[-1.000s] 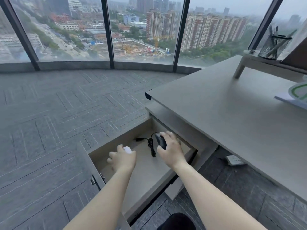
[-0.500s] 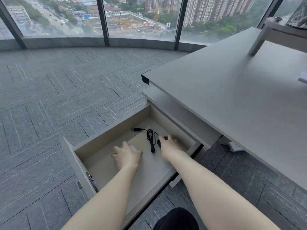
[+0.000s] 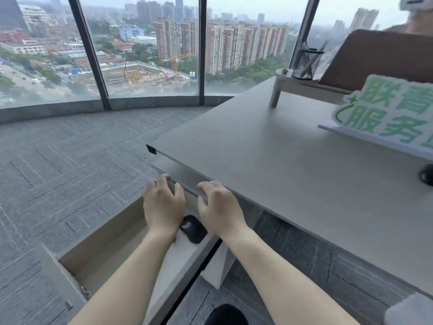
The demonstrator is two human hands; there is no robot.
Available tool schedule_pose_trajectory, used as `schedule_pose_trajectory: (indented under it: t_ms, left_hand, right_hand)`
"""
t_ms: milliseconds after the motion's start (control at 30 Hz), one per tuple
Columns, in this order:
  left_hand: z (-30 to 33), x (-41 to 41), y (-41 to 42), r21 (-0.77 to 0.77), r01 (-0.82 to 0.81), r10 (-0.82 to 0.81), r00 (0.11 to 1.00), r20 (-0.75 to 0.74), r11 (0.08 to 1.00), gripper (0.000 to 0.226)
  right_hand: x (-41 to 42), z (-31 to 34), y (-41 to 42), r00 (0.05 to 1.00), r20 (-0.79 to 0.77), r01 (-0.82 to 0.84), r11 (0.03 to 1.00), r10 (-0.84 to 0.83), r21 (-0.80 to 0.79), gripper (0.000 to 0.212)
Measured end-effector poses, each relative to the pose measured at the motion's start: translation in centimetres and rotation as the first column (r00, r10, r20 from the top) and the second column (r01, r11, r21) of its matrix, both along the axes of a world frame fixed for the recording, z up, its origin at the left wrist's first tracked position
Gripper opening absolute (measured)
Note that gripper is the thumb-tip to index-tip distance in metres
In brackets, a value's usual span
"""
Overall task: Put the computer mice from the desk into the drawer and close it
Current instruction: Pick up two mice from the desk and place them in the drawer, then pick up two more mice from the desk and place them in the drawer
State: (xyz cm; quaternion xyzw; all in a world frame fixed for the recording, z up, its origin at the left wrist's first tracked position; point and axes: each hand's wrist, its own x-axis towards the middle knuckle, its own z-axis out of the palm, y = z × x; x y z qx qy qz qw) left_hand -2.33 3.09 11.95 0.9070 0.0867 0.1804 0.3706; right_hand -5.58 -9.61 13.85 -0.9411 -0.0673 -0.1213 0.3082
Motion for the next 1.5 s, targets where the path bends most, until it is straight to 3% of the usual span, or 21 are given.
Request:
schedule_pose_trajectory:
  t_ms: [67,133,233,367,500,667,800,967,1100,1200,1300,1500]
  left_hand:
    - [3.5,-0.9,-3.7,-0.029,0.115,-0.110,0.983,0.150,0.993,0.031]
    - [6.1,-1.9,-8.2,-0.044,0.235,-0.221,0.953,0.209,0.971,0.026]
    - [8.0,-3.6,-16.1,-0.069,0.420,-0.400,0.895,0.197,0.905,0.023]
    - [7.8,-5.2,-27.4,-0.070,0.655,-0.648,0.755,0.104,0.752,0.021]
    - [6.9,-6.8,-38.7,-0.044,0.779,-0.780,0.623,-0.058,0.625,0.035]
    - [5.9,-7.0,-49.4,-0.007,0.838,-0.826,0.536,-0.174,0.546,0.054]
    - [5.2,-5.7,-56.2,0.016,0.850,-0.830,0.517,-0.208,0.526,0.069]
    - [4.4,-4.1,-62.0,0.065,0.857,-0.829,0.512,-0.224,0.511,0.074]
    - [3.6,-3.0,-64.7,0.211,0.830,-0.801,0.555,-0.225,0.516,0.068]
    - [3.2,-2.8,-65.5,0.299,0.767,-0.773,0.621,-0.129,0.567,0.044]
    - [3.4,-3.2,-64.8,0.250,0.762,-0.769,0.633,-0.092,0.597,0.035]
    - [5.9,-4.0,-57.9,0.067,0.773,-0.776,0.628,0.056,0.631,0.049]
  right_hand:
    - [-2.0,3.2,-3.8,0.990,0.108,0.082,0.996,-0.086,0.041,0.031]
    - [-4.0,5.5,-8.7,0.965,0.180,0.186,0.981,-0.192,0.052,0.030]
    - [-7.3,7.2,-17.8,0.888,0.251,0.380,0.922,-0.386,0.075,0.027]
    - [-12.2,7.1,-30.0,0.732,0.252,0.649,0.760,-0.633,0.021,0.026]
    - [-15.9,5.7,-41.1,0.599,0.149,0.800,0.589,-0.787,-0.109,0.040]
    - [-18.1,3.6,-48.4,0.557,-0.092,0.773,0.555,-0.826,-0.308,0.059]
    - [-17.6,2.3,-52.0,0.579,-0.122,0.755,0.587,-0.806,-0.293,0.060]
    - [-16.1,0.9,-54.4,0.633,-0.039,0.751,0.626,-0.773,-0.210,0.051]
    - [-16.1,0.2,-54.0,0.527,0.097,0.842,0.504,-0.844,-0.194,0.042]
    - [-16.0,0.0,-54.1,0.486,0.108,0.860,0.453,-0.867,-0.234,0.038]
    - [-16.2,0.1,-54.2,0.484,0.087,0.862,0.457,-0.871,-0.220,0.035]
    - [-15.8,1.7,-52.5,0.567,0.112,0.822,0.551,-0.816,-0.142,0.026]
